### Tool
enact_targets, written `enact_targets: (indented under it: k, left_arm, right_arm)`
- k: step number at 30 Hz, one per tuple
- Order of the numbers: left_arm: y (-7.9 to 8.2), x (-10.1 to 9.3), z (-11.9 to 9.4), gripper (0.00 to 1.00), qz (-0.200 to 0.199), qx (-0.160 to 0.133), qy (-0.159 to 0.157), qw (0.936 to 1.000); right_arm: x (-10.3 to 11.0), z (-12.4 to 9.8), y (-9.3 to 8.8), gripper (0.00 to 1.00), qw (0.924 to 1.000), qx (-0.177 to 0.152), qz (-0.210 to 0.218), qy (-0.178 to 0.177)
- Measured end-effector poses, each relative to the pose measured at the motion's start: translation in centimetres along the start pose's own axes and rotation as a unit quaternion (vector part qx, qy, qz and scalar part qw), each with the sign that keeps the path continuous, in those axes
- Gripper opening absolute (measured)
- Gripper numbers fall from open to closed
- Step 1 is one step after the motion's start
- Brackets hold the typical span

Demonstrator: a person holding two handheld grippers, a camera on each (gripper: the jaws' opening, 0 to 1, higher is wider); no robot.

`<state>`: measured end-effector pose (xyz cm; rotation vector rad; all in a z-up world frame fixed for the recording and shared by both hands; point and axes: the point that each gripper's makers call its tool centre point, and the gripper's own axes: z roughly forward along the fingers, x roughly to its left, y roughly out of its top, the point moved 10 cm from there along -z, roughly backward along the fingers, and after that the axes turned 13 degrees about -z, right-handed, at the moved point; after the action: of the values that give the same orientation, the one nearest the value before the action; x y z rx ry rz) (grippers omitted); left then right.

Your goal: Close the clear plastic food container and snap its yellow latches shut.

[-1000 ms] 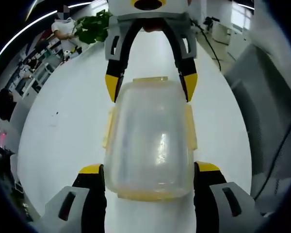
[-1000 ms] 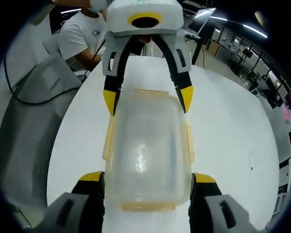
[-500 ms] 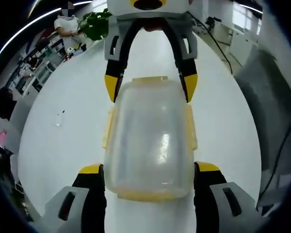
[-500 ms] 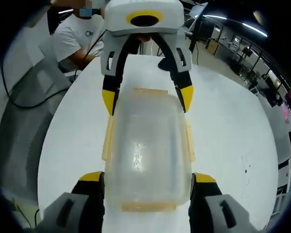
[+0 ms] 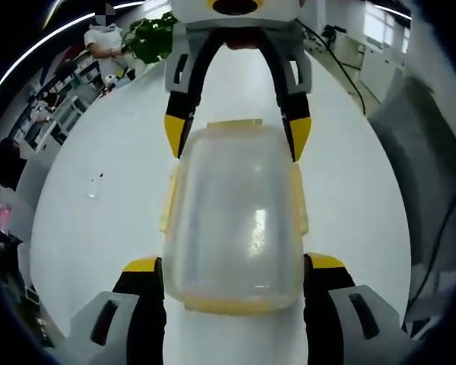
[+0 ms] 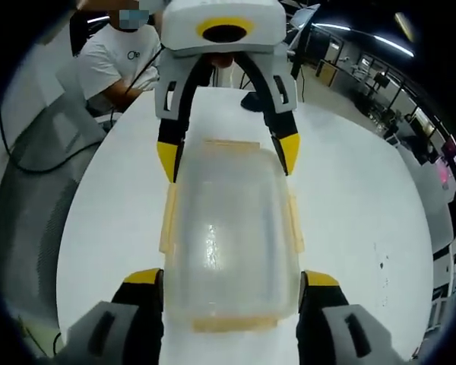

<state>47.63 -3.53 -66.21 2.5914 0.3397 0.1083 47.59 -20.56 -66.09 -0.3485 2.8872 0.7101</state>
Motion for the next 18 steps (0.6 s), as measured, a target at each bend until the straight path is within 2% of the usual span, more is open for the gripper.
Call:
enact_targets:
  k: [2,3,4,5,9,11,18]
  left_arm:
    - [-0.4,-0.1,0.1,0.91,-0.011,0.024,0.027,0.9993]
    - [-0.5,-0.2,0.4,1.00,-0.011,0.020,0.027,0.9994]
    - [-0.6,-0.4,0.1,0.99,-0.013,0.018,0.022,0.9995]
    - [-0.7,-0.4,0.0,0.99,-0.020,0.015,0.023,0.9994]
    - [-0.9,-0.8,-0.4,0.99,-0.028,0.008,0.035,0.9990]
    - [-1.0,-0.9,-0.6,0.99,-0.039,0.001,0.037,0.9986]
    - [-1.6,-1.9,-1.6,0.98,-0.064,-0.021,0.052,0.9964]
  right_arm:
    - [0.2,0.0,-0.1,0.81,0.9999,0.004,0.014,-0.007]
    - [0.2,0.0,-0.1,0.87,0.9995,0.007,0.028,-0.012]
    - [0.3,0.0,-0.1,0.95,0.9986,0.007,0.048,-0.018]
    - [0.3,-0.1,0.0,0.97,0.9986,-0.001,0.049,-0.019]
    - [0.3,-0.6,0.1,0.99,0.9977,-0.004,0.052,-0.042]
    - [0.7,-0.7,0.2,0.99,0.9969,-0.008,0.068,-0.038]
    - [1.9,-1.5,0.5,0.99,0.9942,-0.018,0.087,-0.061]
